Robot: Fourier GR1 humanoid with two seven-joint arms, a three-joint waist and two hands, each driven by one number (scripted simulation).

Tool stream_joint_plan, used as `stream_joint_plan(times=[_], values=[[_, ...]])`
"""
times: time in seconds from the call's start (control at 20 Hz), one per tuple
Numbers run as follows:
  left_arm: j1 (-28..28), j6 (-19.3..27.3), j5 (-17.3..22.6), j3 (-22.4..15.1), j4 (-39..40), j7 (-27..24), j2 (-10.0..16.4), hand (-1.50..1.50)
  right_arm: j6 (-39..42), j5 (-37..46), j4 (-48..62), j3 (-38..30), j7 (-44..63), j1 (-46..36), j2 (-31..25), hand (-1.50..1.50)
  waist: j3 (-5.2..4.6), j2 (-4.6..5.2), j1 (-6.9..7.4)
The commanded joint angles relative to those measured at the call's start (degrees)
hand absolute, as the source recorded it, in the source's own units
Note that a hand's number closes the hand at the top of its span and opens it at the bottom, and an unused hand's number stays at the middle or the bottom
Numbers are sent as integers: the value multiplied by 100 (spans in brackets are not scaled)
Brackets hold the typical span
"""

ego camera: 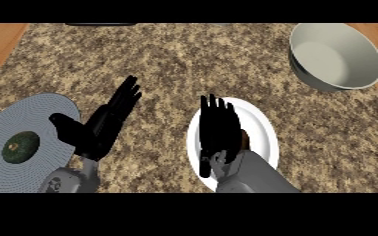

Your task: Pick the lemon from the plate and place it in the bowl

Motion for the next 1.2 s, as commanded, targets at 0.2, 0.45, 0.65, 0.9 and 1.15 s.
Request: stream_joint_plan(times=[0.2,0.45,0.65,0.9,1.15], values=[[43,-58,-23,22,-191,237,-22,0,471,62,449,-113,916,-262,143,-150,3,7,24],[99,-238,-114,145,140,-252,-102,0,98,381,777,-71,615,-132,144,-150,3,16,5],[281,-447,-25,227,-7,-132,1,0,178,606,347,-45,541,304,137,-150,4,1,-26],[72,-136,-235,139,-147,138,-256,0,206,598,207,-56,759,209,145,-150,5,0,-19],[-372,91,-397,137,-13,553,-538,0,-441,874,1035,105,113,360,146,-150,7,16,-12]])
